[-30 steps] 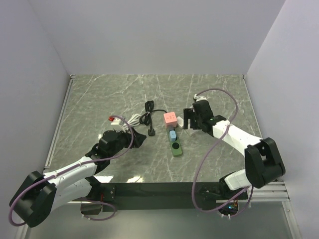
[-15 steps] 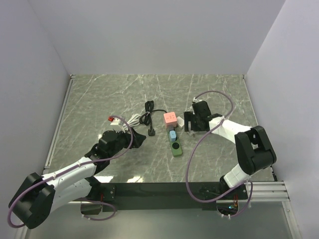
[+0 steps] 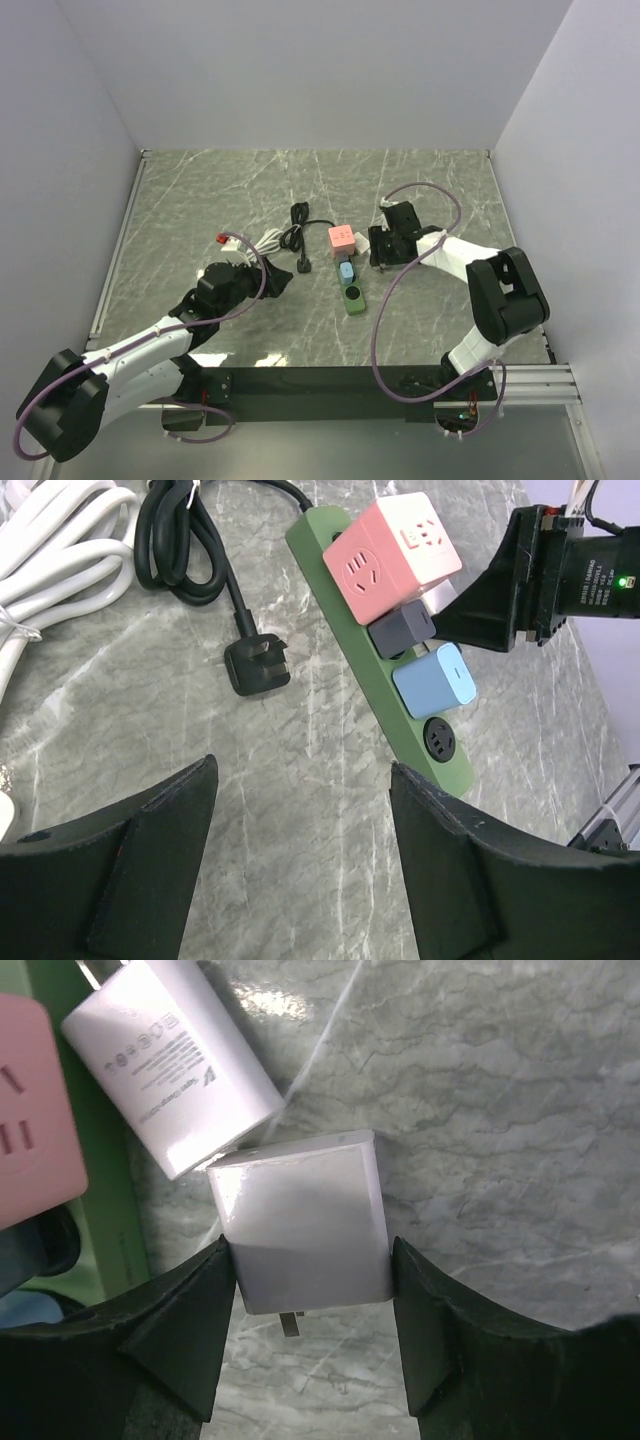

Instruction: Insert the plug

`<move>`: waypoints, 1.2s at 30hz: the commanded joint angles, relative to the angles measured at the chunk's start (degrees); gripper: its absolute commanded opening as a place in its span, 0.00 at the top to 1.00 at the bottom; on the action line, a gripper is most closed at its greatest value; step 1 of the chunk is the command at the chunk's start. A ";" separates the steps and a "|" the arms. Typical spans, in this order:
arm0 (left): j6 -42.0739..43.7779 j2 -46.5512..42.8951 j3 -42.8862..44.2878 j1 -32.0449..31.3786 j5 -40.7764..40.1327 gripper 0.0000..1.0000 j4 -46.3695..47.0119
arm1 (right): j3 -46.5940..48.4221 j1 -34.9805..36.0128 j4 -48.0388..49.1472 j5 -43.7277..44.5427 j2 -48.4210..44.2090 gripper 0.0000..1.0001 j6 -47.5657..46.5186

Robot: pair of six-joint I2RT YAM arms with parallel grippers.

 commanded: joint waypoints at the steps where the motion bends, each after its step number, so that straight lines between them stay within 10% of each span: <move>1: 0.52 -0.78 2.33 0.02 0.92 0.25 3.92 | -0.74 -0.03 1.11 -1.77 -5.06 0.69 0.44; 14: -5.73 9.40 10.75 -6.03 8.91 0.25 18.86 | -7.70 9.71 2.26 0.16 -33.37 0.91 3.60; 36: -9.68 23.74 17.80 -11.66 11.46 0.24 27.83 | -9.98 24.22 9.64 3.68 -38.48 1.00 7.30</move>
